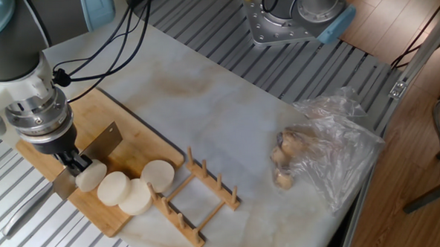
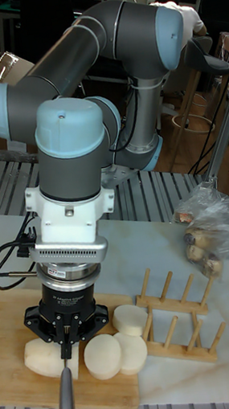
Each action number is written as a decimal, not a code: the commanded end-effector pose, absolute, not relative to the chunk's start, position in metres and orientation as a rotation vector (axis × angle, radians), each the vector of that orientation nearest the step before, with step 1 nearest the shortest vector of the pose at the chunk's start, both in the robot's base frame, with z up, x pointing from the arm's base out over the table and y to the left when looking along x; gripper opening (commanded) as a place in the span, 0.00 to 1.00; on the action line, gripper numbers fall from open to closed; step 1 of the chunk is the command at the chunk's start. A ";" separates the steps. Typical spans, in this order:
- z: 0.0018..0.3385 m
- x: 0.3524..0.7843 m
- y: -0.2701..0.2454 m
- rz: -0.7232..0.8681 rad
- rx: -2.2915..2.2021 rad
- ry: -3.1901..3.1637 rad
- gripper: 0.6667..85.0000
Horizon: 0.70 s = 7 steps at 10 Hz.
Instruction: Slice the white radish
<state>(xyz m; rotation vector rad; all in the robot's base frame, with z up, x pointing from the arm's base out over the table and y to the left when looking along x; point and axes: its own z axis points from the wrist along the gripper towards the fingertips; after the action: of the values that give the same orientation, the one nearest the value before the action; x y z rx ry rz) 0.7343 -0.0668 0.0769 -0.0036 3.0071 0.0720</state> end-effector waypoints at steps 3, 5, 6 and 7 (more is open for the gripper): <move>0.077 0.736 -0.066 0.076 0.012 2.998 0.01; 0.077 0.736 -0.065 0.076 0.012 2.998 0.01; 0.077 0.737 -0.065 0.076 0.014 2.995 0.01; 0.077 0.738 -0.066 0.067 0.018 2.991 0.01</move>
<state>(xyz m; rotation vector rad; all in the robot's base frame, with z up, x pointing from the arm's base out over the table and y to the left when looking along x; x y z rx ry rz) 0.7359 -0.0669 0.0755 0.0037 2.9998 0.0585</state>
